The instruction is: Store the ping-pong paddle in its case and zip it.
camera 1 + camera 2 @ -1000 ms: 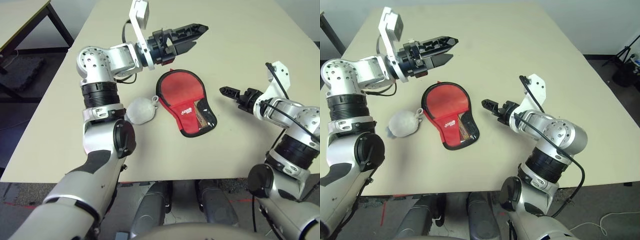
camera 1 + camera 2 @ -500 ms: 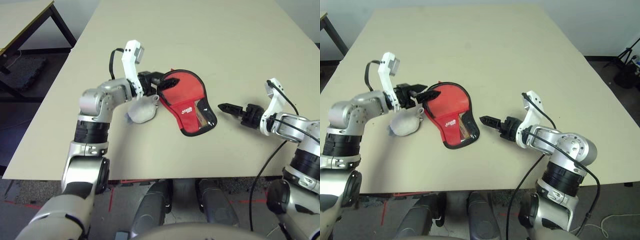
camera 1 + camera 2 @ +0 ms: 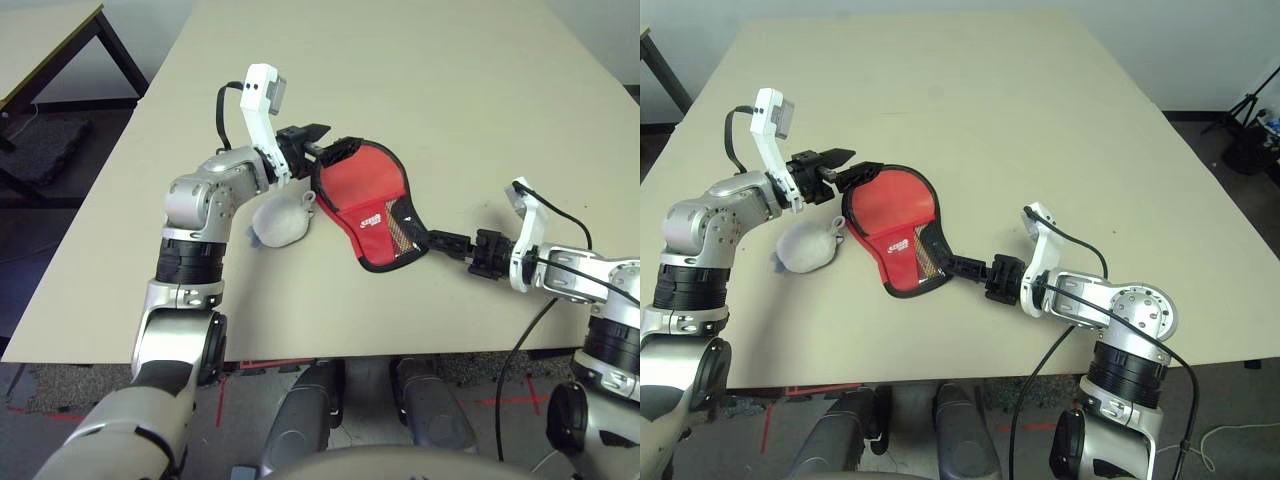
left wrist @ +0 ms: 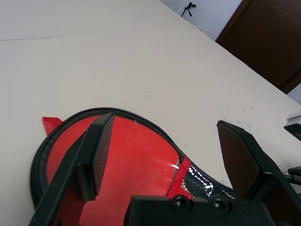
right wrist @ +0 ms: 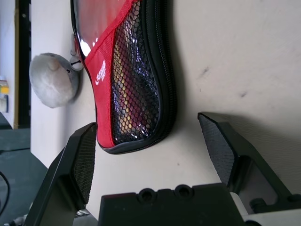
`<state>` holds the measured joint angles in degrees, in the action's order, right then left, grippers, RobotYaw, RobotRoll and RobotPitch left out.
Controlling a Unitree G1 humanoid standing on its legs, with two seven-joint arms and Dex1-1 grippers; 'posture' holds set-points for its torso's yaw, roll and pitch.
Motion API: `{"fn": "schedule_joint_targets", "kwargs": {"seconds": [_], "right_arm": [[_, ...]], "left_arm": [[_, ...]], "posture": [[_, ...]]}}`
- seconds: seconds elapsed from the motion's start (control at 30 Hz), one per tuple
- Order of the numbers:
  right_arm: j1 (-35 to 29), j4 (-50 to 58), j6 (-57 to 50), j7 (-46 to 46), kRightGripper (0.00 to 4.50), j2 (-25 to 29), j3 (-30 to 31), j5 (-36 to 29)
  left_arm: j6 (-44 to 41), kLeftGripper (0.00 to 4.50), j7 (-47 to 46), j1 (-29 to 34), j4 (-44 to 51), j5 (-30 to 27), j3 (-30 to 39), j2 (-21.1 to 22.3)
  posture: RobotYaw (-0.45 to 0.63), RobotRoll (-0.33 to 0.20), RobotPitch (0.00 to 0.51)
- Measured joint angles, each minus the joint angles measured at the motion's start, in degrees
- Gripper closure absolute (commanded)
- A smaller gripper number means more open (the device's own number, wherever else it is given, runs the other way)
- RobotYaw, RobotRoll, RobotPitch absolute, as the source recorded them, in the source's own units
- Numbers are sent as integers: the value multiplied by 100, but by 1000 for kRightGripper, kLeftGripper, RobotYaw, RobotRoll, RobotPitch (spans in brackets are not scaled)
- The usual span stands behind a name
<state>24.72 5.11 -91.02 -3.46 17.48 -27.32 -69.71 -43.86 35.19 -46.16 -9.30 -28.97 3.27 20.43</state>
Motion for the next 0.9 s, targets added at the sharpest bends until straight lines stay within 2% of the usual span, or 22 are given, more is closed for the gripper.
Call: {"fn": "schedule_joint_targets", "kwargs": {"seconds": [0.5,0.9], "right_arm": [[342,-495,15,-310,45,-533,-26,157],[845,-1049,18,-238,45,-1230,-60,776]], "left_arm": [[19,0,-121,-152,9,-10,11,-126],[20,0,-214,-154,14,-12,23,-204]], "posture": [[-25,0,176],[-21,0,182]]}}
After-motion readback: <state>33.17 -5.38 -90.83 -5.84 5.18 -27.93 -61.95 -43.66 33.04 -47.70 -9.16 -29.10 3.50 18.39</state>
